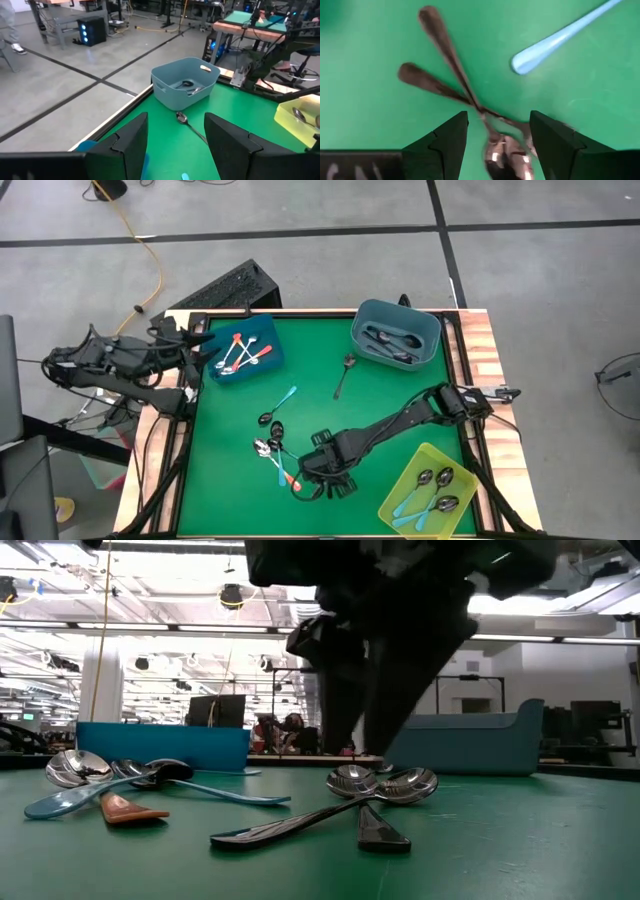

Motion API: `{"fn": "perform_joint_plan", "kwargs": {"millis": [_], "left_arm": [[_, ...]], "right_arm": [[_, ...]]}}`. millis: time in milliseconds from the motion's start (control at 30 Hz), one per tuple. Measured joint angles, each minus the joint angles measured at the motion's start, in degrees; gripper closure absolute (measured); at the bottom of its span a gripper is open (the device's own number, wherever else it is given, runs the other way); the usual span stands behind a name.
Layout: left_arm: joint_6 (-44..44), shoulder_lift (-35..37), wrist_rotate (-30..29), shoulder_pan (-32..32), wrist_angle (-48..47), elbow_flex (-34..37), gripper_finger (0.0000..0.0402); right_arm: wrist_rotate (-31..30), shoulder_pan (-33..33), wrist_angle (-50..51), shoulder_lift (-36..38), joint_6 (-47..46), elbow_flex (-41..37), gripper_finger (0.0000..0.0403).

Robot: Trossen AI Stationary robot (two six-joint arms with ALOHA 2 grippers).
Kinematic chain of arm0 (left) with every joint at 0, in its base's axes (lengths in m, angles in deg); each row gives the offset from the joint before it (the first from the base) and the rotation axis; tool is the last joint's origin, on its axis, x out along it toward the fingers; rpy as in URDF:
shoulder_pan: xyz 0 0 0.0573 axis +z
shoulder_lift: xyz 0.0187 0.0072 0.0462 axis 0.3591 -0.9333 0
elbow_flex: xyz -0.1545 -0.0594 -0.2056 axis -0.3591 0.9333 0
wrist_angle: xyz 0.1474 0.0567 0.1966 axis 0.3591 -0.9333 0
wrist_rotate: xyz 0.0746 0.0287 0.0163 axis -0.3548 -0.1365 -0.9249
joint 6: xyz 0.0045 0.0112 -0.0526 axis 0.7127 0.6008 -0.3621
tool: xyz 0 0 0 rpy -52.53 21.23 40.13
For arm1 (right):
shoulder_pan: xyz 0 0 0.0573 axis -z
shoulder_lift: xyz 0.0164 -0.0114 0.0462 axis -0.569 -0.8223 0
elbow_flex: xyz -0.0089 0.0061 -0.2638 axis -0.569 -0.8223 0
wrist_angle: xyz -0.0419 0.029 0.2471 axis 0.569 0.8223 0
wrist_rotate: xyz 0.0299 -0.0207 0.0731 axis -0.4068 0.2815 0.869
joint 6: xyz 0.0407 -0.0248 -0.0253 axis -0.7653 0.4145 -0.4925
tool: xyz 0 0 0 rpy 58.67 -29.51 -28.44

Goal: Sort silverware by color (type)
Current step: Put the black spoon into the blue bin

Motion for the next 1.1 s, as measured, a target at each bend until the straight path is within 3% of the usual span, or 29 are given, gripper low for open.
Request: {"fn": "perform_joint_plan", "kwargs": {"millis": [700, 1100], "left_arm": [[0.0, 0.0, -1.1, 0.0, -1.7, 0.0, 0.0223], [0.0, 0.0, -2.0, 0.0, -2.4, 0.0, 0.0223]], "right_arm": [[-1.4, -0.1, -3.2, -1.3, -0.1, 0.2, 0.0178], [-4.0, -0.9, 0.6, -3.7, -0.3, 1.0, 0.0179]]}}
